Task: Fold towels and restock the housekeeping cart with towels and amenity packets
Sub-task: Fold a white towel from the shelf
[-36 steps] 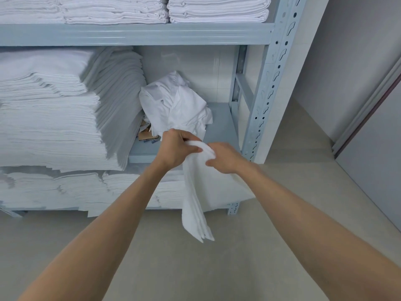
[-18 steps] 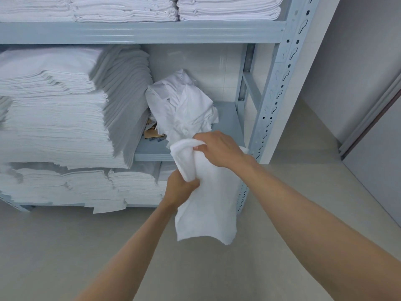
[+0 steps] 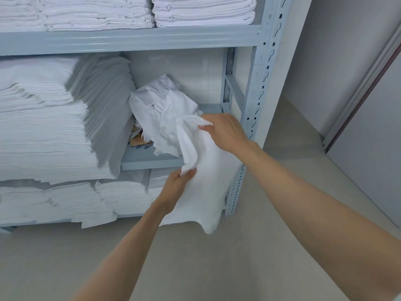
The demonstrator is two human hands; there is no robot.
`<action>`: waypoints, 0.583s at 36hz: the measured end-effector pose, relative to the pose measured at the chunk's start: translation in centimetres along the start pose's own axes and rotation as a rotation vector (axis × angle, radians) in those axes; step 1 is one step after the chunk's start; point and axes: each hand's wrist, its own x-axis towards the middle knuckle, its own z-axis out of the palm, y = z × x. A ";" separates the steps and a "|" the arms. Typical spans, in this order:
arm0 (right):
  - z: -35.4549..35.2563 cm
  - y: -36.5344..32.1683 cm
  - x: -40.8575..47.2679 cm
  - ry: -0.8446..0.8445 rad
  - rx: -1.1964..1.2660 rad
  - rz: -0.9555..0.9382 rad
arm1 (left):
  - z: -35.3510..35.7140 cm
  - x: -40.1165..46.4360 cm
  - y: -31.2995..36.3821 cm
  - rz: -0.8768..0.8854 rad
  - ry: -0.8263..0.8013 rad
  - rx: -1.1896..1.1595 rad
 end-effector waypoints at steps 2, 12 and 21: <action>0.6 0.6 0.0 0.014 0.012 0.081 | 0.2 0.2 0.7 0.011 -0.037 -0.034; 7.3 3.9 -4.2 -0.344 0.196 0.737 | 0.5 0.8 3.4 0.074 0.018 -0.116; 10.9 7.3 -10.4 -0.689 0.950 1.160 | -1.5 0.9 3.8 -0.130 0.024 -0.471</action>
